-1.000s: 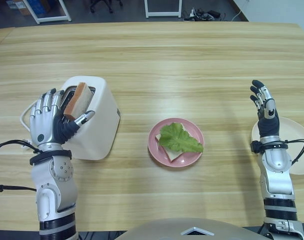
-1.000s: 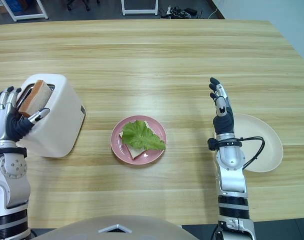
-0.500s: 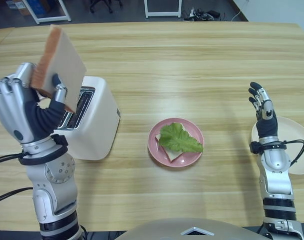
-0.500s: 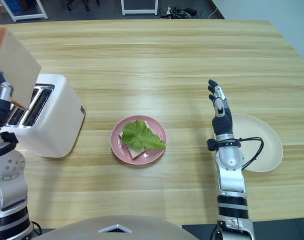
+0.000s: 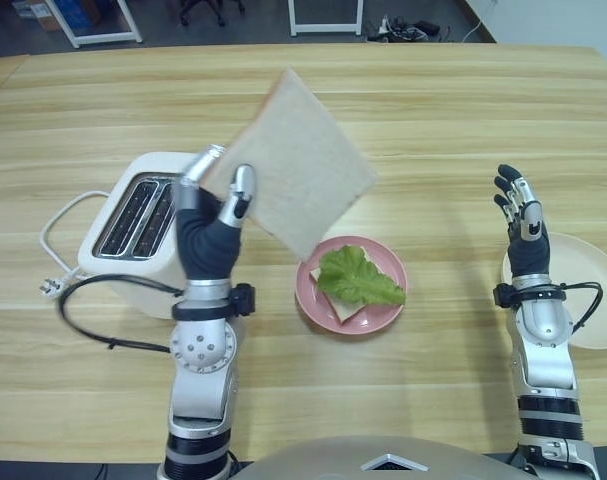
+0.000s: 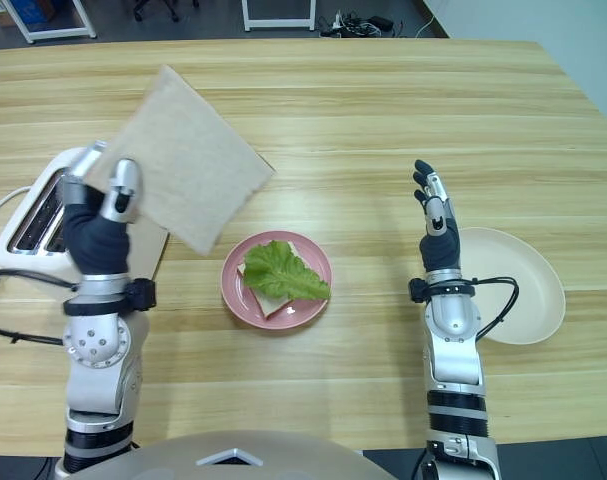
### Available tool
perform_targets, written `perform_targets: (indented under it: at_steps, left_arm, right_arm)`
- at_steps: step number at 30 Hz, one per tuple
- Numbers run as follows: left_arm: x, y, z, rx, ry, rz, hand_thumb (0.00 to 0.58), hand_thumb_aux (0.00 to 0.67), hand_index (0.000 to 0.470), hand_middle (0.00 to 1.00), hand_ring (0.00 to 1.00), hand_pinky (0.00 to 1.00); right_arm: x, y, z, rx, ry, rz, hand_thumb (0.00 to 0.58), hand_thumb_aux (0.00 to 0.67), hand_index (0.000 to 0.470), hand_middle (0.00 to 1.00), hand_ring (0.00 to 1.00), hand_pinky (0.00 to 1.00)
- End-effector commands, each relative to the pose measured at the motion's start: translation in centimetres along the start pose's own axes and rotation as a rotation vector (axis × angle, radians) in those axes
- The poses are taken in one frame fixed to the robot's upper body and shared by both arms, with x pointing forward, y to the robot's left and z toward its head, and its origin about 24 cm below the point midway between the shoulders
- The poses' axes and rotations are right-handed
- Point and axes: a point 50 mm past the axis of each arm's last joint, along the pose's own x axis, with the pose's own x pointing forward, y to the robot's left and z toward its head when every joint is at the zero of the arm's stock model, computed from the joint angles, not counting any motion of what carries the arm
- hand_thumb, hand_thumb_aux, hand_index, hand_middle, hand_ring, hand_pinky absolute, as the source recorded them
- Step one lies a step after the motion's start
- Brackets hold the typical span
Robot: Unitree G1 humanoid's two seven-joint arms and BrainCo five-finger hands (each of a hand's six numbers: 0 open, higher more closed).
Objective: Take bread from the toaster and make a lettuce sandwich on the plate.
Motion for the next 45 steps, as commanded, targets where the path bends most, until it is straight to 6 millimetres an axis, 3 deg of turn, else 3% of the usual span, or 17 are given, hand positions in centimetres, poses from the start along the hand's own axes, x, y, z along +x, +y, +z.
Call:
perform_targets:
  at_steps: [1,8,12,20,24,26,32,37,42,45]
  left_arm:
    - [0.7,-1.0,-2.9,-0.055,0.136,-0.068,0.58,0.67,0.47,1.0,1.0,1.0]
    - [-0.6,-2.2,-7.4,0.068,0.319,-0.191,0.58,0.67,0.47,1.0,1.0,1.0]
    - [-1.5,-2.4,-9.6,0.025,0.399,-0.203,0.58,0.67,0.47,1.0,1.0,1.0]
    - [-2.1,-2.3,-12.0,0.124,0.453,-0.21,0.58,0.67,0.47,1.0,1.0,1.0]
    - [-3.1,-2.1,-13.5,0.19,0.504,-0.228,0.58,0.67,0.47,1.0,1.0,1.0]
    - [-3.1,-1.9,-13.8,0.239,0.507,-0.221,0.58,0.67,0.47,1.0,1.0,1.0]
    - [-2.9,-1.0,-13.6,0.345,0.469,-0.223,0.58,0.67,0.47,1.0,1.0,1.0]
    - [-2.2,-0.4,-12.5,0.384,0.415,-0.206,0.58,0.67,0.47,1.0,1.0,1.0]
    - [-2.2,-0.6,-12.2,0.378,0.409,-0.205,0.58,0.67,0.47,1.0,1.0,1.0]
    - [-2.5,-0.6,-12.4,0.381,0.421,-0.204,0.58,0.67,0.47,1.0,1.0,1.0]
  right_arm:
    - [0.0,0.3,-0.3,0.01,0.013,-0.004,0.0,0.0,0.0,0.0,0.0,0.0]
    - [0.0,0.7,-0.7,0.015,0.027,0.009,0.0,0.0,0.0,0.0,0.0,0.0]
    - [0.0,1.0,-0.9,0.026,0.039,0.018,0.0,0.0,0.0,0.0,0.0,0.0]
    - [0.0,1.1,-0.8,0.022,0.035,0.028,0.0,0.0,0.0,0.0,0.0,0.0]
    - [-0.4,2.1,-0.4,-0.032,0.008,0.079,0.0,0.0,0.0,0.0,0.0,0.0]
    - [-1.2,3.5,0.5,-0.129,-0.06,0.167,0.0,0.0,0.0,0.0,0.0,0.0]
    - [-4.2,7.9,2.1,-0.684,-0.367,0.481,0.0,0.0,0.0,0.0,0.0,0.0]
    - [-6.3,11.2,-0.9,-0.927,-0.43,0.684,0.0,0.0,0.0,0.0,0.0,0.0]
    - [-6.5,13.3,-4.1,-1.116,-0.443,0.794,0.0,0.0,0.0,0.0,0.0,0.0]
    - [-6.9,15.6,-4.8,-1.146,-0.507,0.864,0.0,0.0,0.0,0.0,0.0,0.0]
